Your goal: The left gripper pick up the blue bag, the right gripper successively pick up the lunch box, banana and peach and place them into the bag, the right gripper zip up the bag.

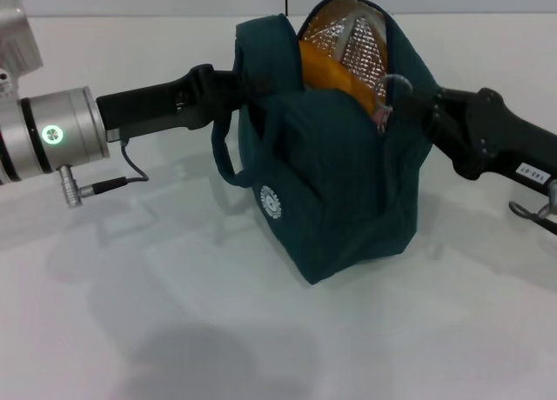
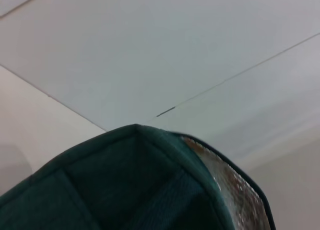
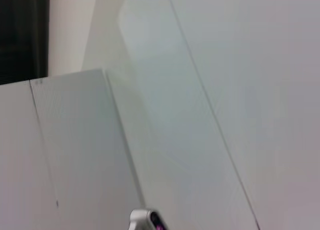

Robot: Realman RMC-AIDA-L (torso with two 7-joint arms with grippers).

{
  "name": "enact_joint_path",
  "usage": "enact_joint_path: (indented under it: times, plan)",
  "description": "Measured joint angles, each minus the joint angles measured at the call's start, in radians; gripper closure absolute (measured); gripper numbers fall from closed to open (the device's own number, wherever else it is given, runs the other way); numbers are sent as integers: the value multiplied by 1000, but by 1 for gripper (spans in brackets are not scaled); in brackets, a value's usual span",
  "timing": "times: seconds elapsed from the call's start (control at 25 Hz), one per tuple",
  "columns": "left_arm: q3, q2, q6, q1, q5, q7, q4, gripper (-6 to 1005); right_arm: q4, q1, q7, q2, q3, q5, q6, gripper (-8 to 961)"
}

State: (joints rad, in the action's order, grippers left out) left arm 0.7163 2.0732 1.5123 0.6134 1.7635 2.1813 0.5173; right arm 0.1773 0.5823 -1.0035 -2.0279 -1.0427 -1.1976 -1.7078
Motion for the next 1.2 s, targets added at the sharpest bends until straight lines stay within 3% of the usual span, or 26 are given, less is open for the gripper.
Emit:
enact_joint_path:
  times: [0.32,0.72,1.2]
  plan:
    - [-3,5,20,-2,-20,-44,-1,894,-8,25,-9,0,-35,2,27,949]
    - [1,11,106,-70,-197,-194,-20,740,-9,27,-10,0,-54,2,34,949]
    - [17,9,330,-176,-156,-399,-12,246,6,79,-8,0,-56,9,32,949]
